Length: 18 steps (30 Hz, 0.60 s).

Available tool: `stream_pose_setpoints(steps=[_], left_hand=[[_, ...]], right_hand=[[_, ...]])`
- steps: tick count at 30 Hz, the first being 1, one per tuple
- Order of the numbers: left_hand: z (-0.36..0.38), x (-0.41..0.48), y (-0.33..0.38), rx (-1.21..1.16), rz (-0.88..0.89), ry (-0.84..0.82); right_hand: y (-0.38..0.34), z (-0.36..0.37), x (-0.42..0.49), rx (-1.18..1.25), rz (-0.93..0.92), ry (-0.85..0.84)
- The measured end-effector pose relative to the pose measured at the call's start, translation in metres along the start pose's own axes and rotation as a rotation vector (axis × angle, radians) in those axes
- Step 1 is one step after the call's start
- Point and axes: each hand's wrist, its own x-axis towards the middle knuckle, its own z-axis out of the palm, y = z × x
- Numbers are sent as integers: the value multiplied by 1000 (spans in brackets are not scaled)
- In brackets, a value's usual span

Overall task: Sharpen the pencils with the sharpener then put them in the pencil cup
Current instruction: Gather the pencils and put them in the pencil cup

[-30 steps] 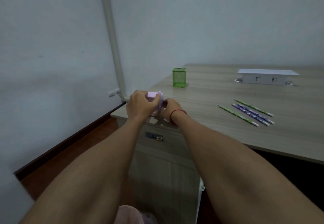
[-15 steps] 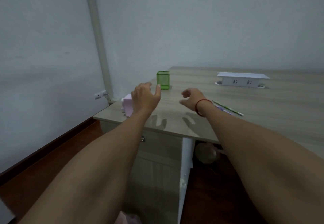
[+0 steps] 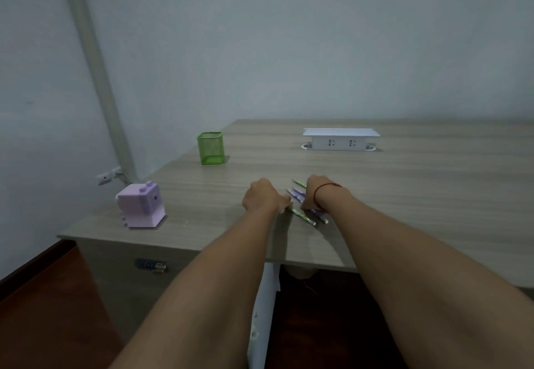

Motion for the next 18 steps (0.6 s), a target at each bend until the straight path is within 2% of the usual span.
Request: stream_pose_setpoints(steps=[7, 12, 15, 18], left_hand=[[-11, 10, 2, -83, -128, -78], [-23, 14, -11, 8, -108, -127], [-34, 14, -22, 73, -133, -156], [-47, 16, -33, 88, -87, -114]], right_hand=[[-11, 2, -1, 95, 11, 61], [-27, -6, -7, 208, -1, 104], [-37, -15, -16, 209, -30, 95], [-48, -24, -24, 164, -93, 49]])
